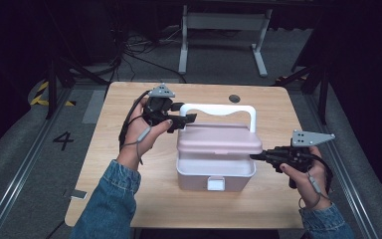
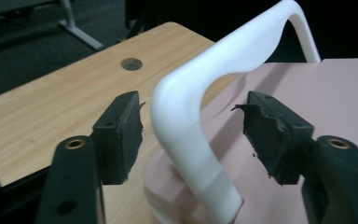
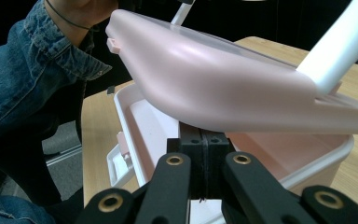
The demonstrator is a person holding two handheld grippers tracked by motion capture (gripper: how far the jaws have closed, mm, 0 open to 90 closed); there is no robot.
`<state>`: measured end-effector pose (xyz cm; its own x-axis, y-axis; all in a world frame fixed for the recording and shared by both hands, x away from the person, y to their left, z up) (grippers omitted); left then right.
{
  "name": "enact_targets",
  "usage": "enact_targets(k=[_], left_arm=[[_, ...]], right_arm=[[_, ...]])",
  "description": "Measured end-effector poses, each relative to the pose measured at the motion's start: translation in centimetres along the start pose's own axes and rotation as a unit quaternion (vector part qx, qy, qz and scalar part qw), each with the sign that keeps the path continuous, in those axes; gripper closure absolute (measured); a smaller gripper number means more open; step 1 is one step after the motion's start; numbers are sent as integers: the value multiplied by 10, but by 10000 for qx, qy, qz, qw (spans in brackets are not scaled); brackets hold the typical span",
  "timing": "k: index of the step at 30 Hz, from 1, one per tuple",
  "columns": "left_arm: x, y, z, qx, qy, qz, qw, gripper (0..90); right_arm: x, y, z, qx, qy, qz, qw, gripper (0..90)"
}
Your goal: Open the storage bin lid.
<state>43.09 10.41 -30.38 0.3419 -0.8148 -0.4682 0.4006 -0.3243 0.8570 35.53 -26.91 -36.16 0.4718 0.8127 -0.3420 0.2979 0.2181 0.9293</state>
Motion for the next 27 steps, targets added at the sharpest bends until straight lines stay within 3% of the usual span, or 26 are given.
enact_targets(k=[6,17,27], left_arm=[[-20,-5,4,124,161,125,9997,368],[-51,-20,20,340,286,78,9990,340],[-66,-50,26,493,385,-24,9980,301]], right_arm=[[0,2,-1,-59,-42,-15,10000,900],[-2,7,1,-79,-56,61,9999,900],[-3,13,0,-38,-127,224,9997,900]])
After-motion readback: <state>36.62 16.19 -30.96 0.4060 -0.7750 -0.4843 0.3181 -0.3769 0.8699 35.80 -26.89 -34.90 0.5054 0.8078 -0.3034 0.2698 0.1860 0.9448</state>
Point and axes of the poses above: each handheld gripper's, and its own axes: x roughly forward along the jaws, y roughly out of its top, z roughly to its right, the point moved 1 cm from there along x, roughly forward along the jaws, and after that the axes turned 10 degrees about -y, right-handed, at the moved point
